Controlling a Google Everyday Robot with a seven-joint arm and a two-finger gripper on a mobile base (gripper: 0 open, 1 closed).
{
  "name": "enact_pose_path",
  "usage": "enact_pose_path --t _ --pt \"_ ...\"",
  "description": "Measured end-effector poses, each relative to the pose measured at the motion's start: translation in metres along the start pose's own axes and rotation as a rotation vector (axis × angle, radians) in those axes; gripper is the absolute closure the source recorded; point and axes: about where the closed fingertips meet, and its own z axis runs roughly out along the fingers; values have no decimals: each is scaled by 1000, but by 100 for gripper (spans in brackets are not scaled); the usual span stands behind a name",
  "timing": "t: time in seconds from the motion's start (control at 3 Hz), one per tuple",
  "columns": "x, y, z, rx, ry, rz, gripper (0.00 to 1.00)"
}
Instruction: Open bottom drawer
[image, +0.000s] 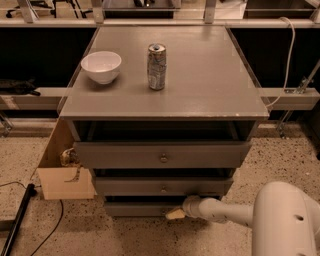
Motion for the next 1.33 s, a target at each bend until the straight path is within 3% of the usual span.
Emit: enact_pose_path --t 0.67,1.0,1.33 --pt "-10 10 -3 -6 -5 -34 0" --pt "10 33 -4 -13 18 -72 0" --pt "10 32 -1 -12 20 -74 0"
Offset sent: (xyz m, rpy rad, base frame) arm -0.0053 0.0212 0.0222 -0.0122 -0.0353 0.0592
